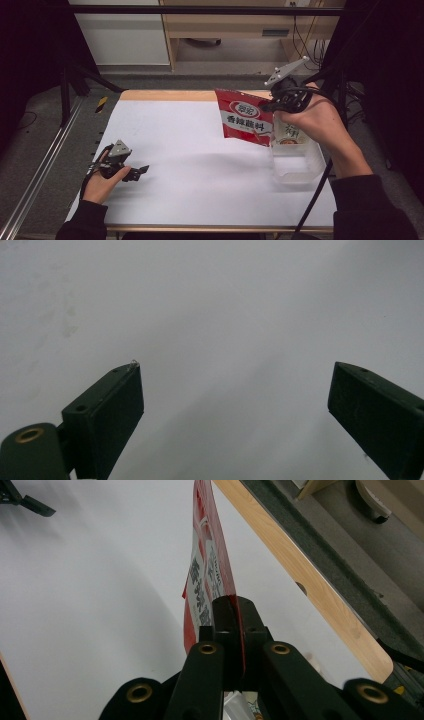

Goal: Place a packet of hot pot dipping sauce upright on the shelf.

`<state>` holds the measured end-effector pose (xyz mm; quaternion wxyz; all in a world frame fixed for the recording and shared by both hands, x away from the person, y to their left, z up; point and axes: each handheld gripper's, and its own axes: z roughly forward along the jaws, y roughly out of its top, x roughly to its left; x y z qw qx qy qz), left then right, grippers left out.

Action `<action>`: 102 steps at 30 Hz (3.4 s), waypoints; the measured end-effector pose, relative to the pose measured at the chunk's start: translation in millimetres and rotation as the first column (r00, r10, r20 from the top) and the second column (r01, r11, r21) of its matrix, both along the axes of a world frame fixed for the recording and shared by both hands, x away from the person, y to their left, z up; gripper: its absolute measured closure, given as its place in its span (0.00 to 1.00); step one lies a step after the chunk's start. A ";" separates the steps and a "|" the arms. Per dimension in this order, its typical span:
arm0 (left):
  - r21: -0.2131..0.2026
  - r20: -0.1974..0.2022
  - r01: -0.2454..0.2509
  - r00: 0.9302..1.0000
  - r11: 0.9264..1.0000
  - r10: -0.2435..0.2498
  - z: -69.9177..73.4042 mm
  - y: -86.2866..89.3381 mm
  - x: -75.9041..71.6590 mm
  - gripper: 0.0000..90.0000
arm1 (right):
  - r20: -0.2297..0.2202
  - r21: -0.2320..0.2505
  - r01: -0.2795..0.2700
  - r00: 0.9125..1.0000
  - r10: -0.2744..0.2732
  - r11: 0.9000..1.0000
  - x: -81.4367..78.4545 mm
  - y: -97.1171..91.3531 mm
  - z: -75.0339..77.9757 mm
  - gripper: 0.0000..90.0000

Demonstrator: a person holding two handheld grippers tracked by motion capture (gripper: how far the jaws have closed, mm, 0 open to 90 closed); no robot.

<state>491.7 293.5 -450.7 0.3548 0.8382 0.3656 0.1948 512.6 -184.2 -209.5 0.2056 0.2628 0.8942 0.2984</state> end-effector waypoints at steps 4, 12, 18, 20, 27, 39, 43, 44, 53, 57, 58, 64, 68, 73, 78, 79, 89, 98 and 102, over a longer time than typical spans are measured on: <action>-0.005 0.001 -0.001 1.000 1.000 0.001 -0.3 -0.8 -0.2 0.09 | 0.003 0.004 0.006 1.000 -0.006 1.000 -1.6 -4.5 3.7 1.00; -0.009 -0.001 0.002 1.000 1.000 -0.002 -0.3 -0.4 -0.2 0.09 | -0.009 -0.003 0.011 1.000 -0.011 1.000 -1.2 -5.2 5.5 1.00; -0.008 -0.001 0.005 1.000 1.000 -0.005 -0.3 0.1 -0.1 0.09 | -0.023 -0.004 0.018 1.000 -0.018 1.000 2.1 -7.3 4.7 1.00; -0.009 -0.001 0.008 1.000 1.000 -0.008 -0.2 -0.3 -0.2 0.09 | -0.031 -0.007 0.027 0.999 -0.027 1.000 3.4 -9.7 4.4 1.00; -0.008 -0.008 0.010 1.000 1.000 -0.010 -1.3 -0.5 0.2 0.09 | -0.058 0.009 0.053 0.997 -0.053 0.999 0.9 -30.1 4.9 1.00; -0.004 -0.013 0.015 1.000 1.000 -0.015 -1.5 -1.1 0.0 0.09 | -0.071 0.007 0.139 0.988 -0.138 0.990 -19.8 -87.8 2.0 1.00; -0.008 -0.013 0.012 1.000 1.000 -0.012 -1.4 -0.5 0.0 0.09 | -0.076 0.010 0.169 0.983 -0.167 0.986 -25.2 -106.0 -1.3 1.00; -0.008 -0.013 0.012 1.000 1.000 -0.012 -1.5 -0.4 0.1 0.09 | -0.079 0.011 0.178 0.981 -0.177 0.984 -26.6 -110.1 -2.0 1.00; -0.007 -0.015 0.012 1.000 1.000 -0.012 -2.0 -0.3 0.2 0.09 | -0.103 0.015 0.227 0.969 -0.224 0.974 -30.8 -136.3 -14.4 1.00; -0.008 -0.015 0.013 1.000 1.000 -0.013 -2.0 -0.5 0.2 0.09 | -0.117 0.014 0.240 0.964 -0.237 0.971 -28.1 -141.2 -24.6 1.00; -0.007 -0.016 0.014 1.000 1.000 -0.014 -2.2 -0.6 0.3 0.09 | -0.118 0.016 0.244 0.963 -0.241 0.970 -27.4 -142.0 -27.1 1.00; -0.003 -0.021 0.017 1.000 1.000 -0.017 -2.9 -1.3 0.3 0.09 | -0.139 0.029 0.248 0.960 -0.242 0.968 -25.2 -144.5 -41.8 1.00; -0.003 -0.021 0.017 1.000 1.000 -0.017 -3.1 -1.5 0.3 0.09 | -0.145 0.044 0.250 0.960 -0.241 0.967 -24.8 -145.5 -51.4 1.00; -0.001 -0.024 0.020 1.000 1.000 -0.020 -3.9 -2.2 0.4 0.09 | -0.168 0.060 0.270 0.952 -0.257 0.961 -25.0 -149.4 -65.3 1.00; -0.002 -0.024 0.019 1.000 1.000 -0.019 -3.9 -2.7 0.2 0.09 | -0.176 0.071 0.286 0.947 -0.270 0.956 -29.1 -157.0 -68.0 1.00; -0.001 -0.023 0.020 1.000 1.000 -0.020 -3.9 -2.9 0.1 0.09 | -0.172 0.070 0.283 0.948 -0.268 0.957 -29.9 -158.0 -68.4 1.00; -0.001 -0.023 0.019 1.000 1.000 -0.019 -3.1 -1.4 0.1 0.09 | -0.201 0.028 0.300 0.936 -0.289 0.953 -37.7 -165.7 -74.7 1.00; 0.000 -0.025 0.019 0.999 1.000 -0.019 -3.5 -1.7 0.1 0.09 | -0.238 0.024 0.341 0.915 -0.326 0.940 -39.2 -181.0 -86.0 0.98; 0.000 -0.026 0.018 0.999 1.000 -0.018 -3.9 -1.8 0.2 0.09 | -0.240 0.039 0.339 0.916 -0.321 0.940 -41.0 -185.5 -90.2 0.96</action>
